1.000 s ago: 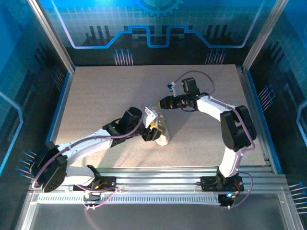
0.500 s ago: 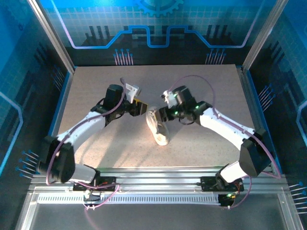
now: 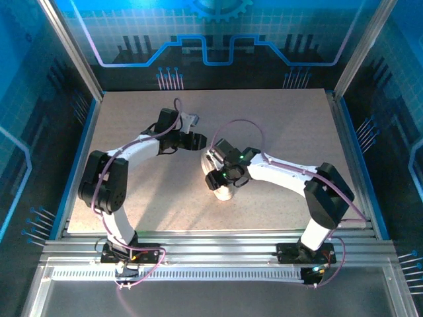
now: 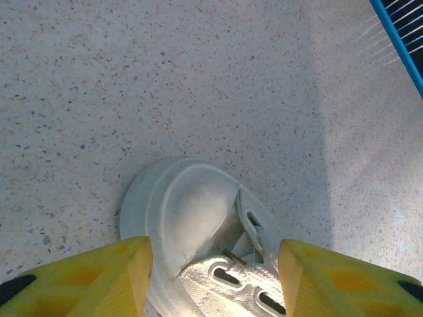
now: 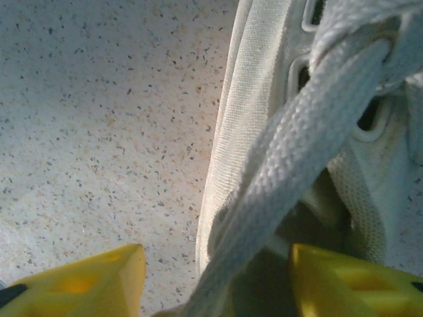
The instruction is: Tie the shoes
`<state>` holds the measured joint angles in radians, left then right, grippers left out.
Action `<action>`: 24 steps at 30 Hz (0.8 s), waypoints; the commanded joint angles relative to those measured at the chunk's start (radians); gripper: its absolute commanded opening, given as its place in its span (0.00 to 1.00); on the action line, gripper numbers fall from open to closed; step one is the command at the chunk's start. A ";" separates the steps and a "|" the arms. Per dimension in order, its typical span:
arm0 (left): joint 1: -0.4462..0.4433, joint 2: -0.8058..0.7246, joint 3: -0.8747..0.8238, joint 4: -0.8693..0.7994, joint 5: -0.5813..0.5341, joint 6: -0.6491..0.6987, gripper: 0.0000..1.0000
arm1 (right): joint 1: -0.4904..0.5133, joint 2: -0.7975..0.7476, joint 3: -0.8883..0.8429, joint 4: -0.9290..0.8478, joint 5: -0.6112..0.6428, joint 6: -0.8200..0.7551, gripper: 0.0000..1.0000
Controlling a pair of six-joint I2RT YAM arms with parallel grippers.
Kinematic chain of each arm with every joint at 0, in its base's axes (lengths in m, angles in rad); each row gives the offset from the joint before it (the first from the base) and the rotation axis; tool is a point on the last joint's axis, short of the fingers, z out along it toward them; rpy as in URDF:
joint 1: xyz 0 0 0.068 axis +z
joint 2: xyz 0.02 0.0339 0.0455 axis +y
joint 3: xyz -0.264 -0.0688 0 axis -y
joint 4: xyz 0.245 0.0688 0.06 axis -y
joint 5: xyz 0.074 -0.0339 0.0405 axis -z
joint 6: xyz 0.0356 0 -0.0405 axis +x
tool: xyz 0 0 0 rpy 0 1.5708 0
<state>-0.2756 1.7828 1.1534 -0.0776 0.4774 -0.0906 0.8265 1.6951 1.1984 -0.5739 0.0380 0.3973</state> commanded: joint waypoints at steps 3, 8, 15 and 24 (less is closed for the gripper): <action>0.036 0.009 0.023 0.045 0.073 0.103 0.53 | 0.014 -0.047 0.050 -0.099 0.075 -0.017 0.38; 0.071 0.004 0.014 0.054 0.146 0.193 0.54 | -0.003 -0.081 0.081 -0.122 0.061 -0.068 0.17; 0.084 -0.016 -0.002 0.009 0.250 0.430 0.58 | -0.070 -0.081 0.114 -0.146 -0.056 -0.114 0.13; 0.083 -0.014 -0.007 -0.058 0.379 0.793 0.59 | -0.154 -0.049 0.098 -0.168 -0.217 -0.274 0.10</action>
<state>-0.1970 1.7851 1.1530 -0.0834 0.7685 0.5125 0.6895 1.6291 1.2873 -0.7055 -0.0910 0.2104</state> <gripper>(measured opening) 0.590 0.101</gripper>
